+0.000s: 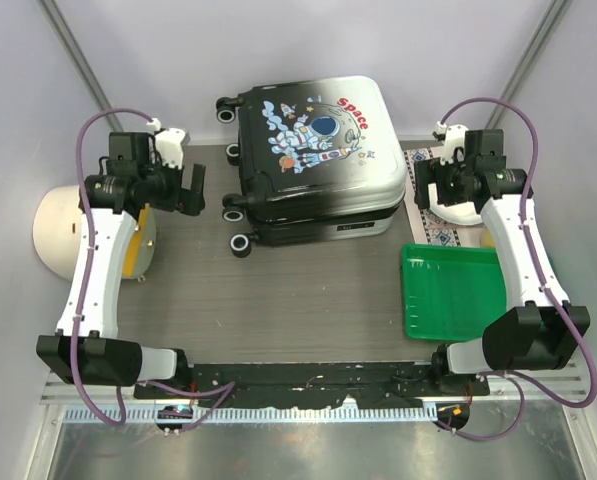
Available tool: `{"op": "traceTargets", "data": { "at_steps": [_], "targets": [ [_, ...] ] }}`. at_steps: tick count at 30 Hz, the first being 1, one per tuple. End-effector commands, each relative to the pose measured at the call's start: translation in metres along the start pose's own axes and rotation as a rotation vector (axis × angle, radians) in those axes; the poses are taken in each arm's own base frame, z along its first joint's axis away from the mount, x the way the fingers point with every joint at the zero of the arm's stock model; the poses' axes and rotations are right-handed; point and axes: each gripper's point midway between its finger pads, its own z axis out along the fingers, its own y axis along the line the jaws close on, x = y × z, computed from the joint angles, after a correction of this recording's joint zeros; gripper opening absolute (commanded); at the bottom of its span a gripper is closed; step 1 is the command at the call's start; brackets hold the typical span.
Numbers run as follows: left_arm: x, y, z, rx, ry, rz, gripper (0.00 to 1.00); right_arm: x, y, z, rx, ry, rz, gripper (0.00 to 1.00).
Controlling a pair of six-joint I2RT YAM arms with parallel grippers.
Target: Open, take out, and arrange the luggage
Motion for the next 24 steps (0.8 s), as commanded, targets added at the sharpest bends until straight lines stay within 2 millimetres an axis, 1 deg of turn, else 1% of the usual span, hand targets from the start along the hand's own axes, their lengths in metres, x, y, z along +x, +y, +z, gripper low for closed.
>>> {"op": "traceTargets", "data": {
  "at_steps": [1, 3, 4, 5, 6, 8, 9, 10, 13, 15, 16, 19, 22, 23, 24],
  "targets": [
    [0.001, -0.052, -0.005, 0.335, -0.049, 0.284, 1.00, -0.001, 0.007, -0.006, -0.021, -0.022, 0.004, 0.97],
    [0.005, -0.068, 0.001, 0.427, -0.058, 0.359, 1.00, 0.004, 0.008, -0.004, -0.026, -0.010, 0.010, 0.97],
    [0.006, -0.074, 0.011, 0.452, -0.047, 0.388, 1.00, 0.005, 0.009, -0.004, -0.029, -0.006, 0.011, 0.97],
    [0.006, -0.080, 0.015, 0.490, -0.051, 0.408, 1.00, 0.007, 0.010, -0.004, -0.032, -0.003, 0.013, 0.97],
    [0.004, -0.082, 0.020, 0.516, -0.061, 0.467, 0.99, 0.009, 0.010, -0.002, -0.035, 0.004, 0.015, 0.97],
    [0.003, -0.088, 0.033, 0.561, -0.065, 0.515, 1.00, 0.014, 0.011, -0.002, -0.039, 0.015, 0.019, 0.97],
    [-0.001, -0.088, 0.038, 0.564, -0.081, 0.561, 1.00, 0.017, 0.013, -0.001, -0.044, 0.025, 0.024, 0.97],
    [-0.002, -0.091, 0.051, 0.570, -0.078, 0.589, 1.00, 0.019, 0.013, -0.001, -0.047, 0.034, 0.026, 0.97],
    [-0.002, -0.096, 0.067, 0.608, -0.095, 0.713, 1.00, 0.025, 0.014, 0.000, -0.048, 0.049, 0.030, 0.96],
    [0.000, -0.096, 0.083, 0.608, -0.091, 0.726, 1.00, 0.026, 0.014, -0.001, -0.045, 0.051, 0.030, 0.96],
    [-0.006, -0.096, 0.091, 0.593, -0.115, 0.746, 1.00, 0.028, 0.014, -0.001, -0.046, 0.056, 0.031, 0.96],
    [-0.002, -0.095, 0.110, 0.591, -0.119, 0.796, 0.98, 0.031, 0.013, -0.002, -0.036, 0.059, 0.033, 0.96],
    [0.007, -0.097, 0.123, 0.614, -0.106, 0.854, 0.96, 0.035, 0.010, -0.003, -0.013, 0.065, 0.035, 0.96],
    [0.011, -0.100, 0.124, 0.631, -0.099, 0.869, 0.94, 0.038, 0.010, -0.002, -0.009, 0.074, 0.037, 0.96],
    [0.017, -0.104, 0.126, 0.657, -0.087, 0.879, 0.90, 0.041, 0.009, -0.002, -0.003, 0.079, 0.042, 0.96]
  ]
}}
